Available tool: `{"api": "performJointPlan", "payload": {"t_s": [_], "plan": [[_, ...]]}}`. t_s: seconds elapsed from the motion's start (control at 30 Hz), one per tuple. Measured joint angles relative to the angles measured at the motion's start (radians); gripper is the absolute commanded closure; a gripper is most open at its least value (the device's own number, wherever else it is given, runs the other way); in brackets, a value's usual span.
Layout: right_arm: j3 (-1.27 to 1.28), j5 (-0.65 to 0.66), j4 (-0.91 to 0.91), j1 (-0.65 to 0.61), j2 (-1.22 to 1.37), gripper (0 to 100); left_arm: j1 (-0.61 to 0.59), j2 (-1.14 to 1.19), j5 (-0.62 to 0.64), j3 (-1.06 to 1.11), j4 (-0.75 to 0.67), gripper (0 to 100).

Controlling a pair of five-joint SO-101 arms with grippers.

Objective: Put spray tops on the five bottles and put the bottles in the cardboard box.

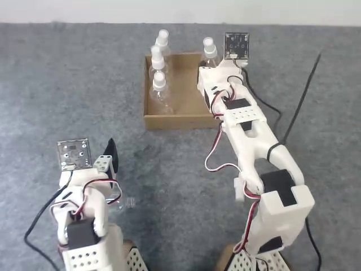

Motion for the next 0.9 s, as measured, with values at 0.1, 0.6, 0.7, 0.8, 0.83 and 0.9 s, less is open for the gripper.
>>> {"api": "performJointPlan", "payload": {"t_s": [0.1,0.6,0.7,0.8,0.83,0.9], "plan": [[0.000,0.000,0.000,0.000,0.000,73.1,0.000,0.000,0.000,0.000,0.000,80],[0.000,0.091,0.325,0.000,-0.140,73.4,0.000,0.000,0.000,0.000,0.000,80],[0.000,0.094,0.399,0.000,-0.190,73.5,0.000,0.000,0.000,0.000,0.000,80],[0.000,0.097,0.468,0.000,-0.239,73.5,0.000,0.000,0.000,0.000,0.000,80],[0.000,0.101,0.488,0.000,-0.255,73.5,0.000,0.000,0.000,0.000,0.000,80],[0.000,0.114,0.528,0.000,-0.285,73.5,0.000,0.000,0.000,0.000,0.000,80]]}}
